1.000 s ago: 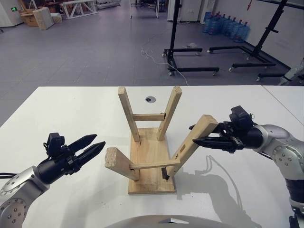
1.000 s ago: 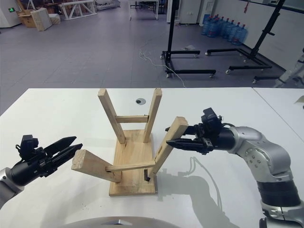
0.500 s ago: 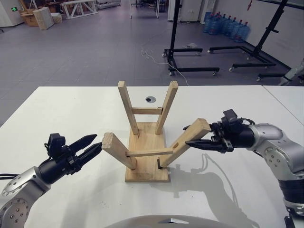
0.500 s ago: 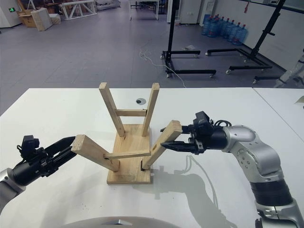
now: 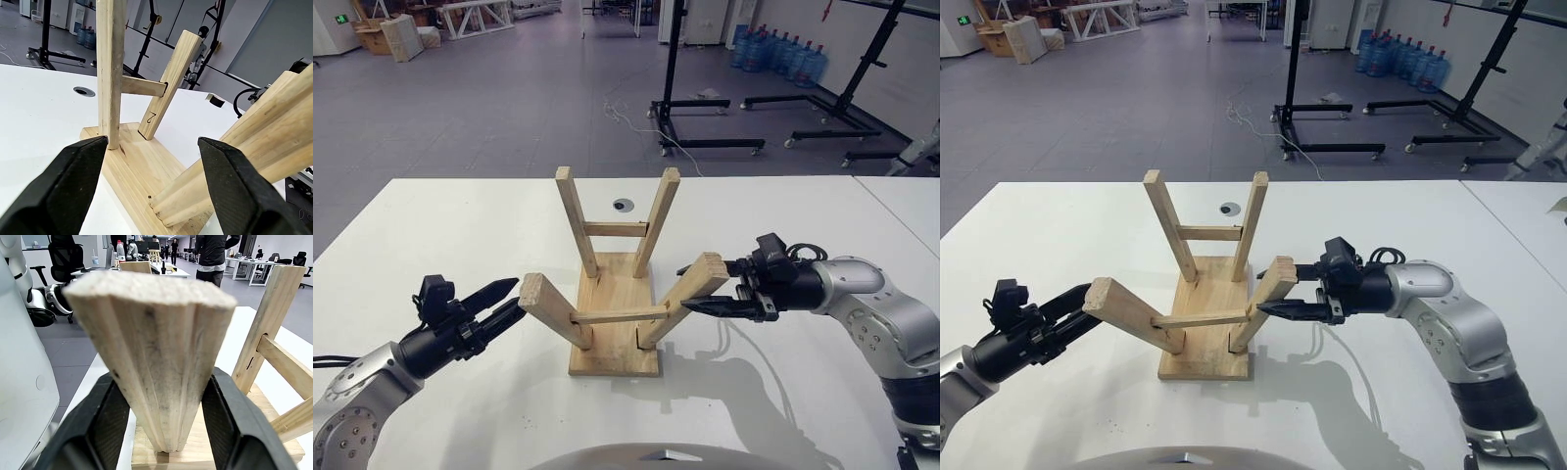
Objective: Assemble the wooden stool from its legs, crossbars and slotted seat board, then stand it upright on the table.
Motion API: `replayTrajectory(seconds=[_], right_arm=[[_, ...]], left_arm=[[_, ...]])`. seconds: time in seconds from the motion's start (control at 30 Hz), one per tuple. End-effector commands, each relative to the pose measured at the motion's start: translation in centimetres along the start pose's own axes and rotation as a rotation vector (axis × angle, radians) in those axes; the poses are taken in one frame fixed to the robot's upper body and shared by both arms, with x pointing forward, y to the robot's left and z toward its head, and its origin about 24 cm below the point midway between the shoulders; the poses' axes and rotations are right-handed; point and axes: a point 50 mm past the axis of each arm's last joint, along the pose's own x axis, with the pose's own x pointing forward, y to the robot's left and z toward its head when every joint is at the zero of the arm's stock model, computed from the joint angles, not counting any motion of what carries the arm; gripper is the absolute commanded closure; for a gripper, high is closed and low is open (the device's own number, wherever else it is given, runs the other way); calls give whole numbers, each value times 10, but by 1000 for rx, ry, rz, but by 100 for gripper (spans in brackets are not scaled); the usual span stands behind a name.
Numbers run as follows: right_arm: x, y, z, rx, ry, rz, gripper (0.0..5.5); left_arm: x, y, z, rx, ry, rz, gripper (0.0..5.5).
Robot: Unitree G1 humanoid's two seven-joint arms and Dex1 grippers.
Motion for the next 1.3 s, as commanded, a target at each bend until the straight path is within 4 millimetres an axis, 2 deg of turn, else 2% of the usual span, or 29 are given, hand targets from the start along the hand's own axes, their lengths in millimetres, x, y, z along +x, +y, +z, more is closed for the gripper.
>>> replayTrajectory(seconds=[0.03,0.3,0.53,0.8,0.97,1.1,1.3], right_arm=[[2,5,-3,-31,-11,12,346],[5,16,-11,-54,-29,-2,346],[9,13,-7,-55,-42,-15,346],[12,12,-7,-53,-38,-18,346],[14,10,-8,-116,-27,-22,346],[13,11,-10,-119,-19,-27,346],[13,10,-9,-115,-26,-34,346]], left_arm=[[2,0,0,20,21,4,213],[-2,0,2,24,25,7,213],[1,2,2,30,40,-5,213],[18,-11,4,77,69,-78,213],[26,-17,4,100,70,-100,213],[19,-11,5,108,61,-51,213],[5,-6,22,133,-21,-2,213]])
